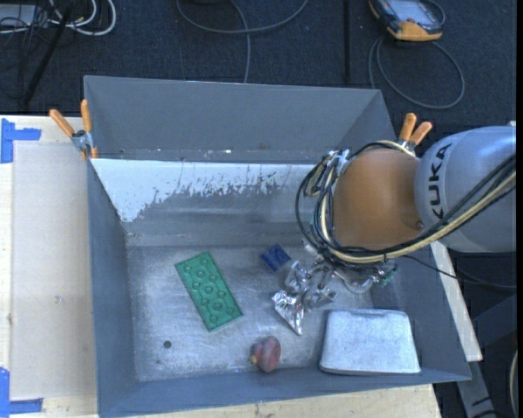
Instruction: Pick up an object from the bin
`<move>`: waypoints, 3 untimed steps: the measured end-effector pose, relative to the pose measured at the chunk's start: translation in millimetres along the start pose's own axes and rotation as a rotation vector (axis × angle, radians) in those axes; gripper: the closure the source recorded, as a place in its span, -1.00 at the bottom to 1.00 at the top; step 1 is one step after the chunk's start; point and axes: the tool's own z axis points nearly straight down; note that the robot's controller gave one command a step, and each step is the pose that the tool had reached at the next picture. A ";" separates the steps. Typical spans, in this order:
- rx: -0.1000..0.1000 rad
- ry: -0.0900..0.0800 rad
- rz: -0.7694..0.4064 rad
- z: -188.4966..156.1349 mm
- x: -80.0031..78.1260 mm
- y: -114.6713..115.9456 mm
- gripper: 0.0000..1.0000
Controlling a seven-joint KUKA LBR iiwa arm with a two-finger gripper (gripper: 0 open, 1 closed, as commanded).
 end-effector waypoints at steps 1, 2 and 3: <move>0.002 -0.001 0.003 -46.6 -1.9 0.1 1.00; 0.002 -0.002 0.006 -93.7 -4.2 0.2 1.00; 0.000 0.000 0.010 -116.3 -6.0 0.5 1.00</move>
Offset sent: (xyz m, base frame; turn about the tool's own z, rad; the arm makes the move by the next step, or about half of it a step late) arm 0.0001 0.0000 0.0443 0.0000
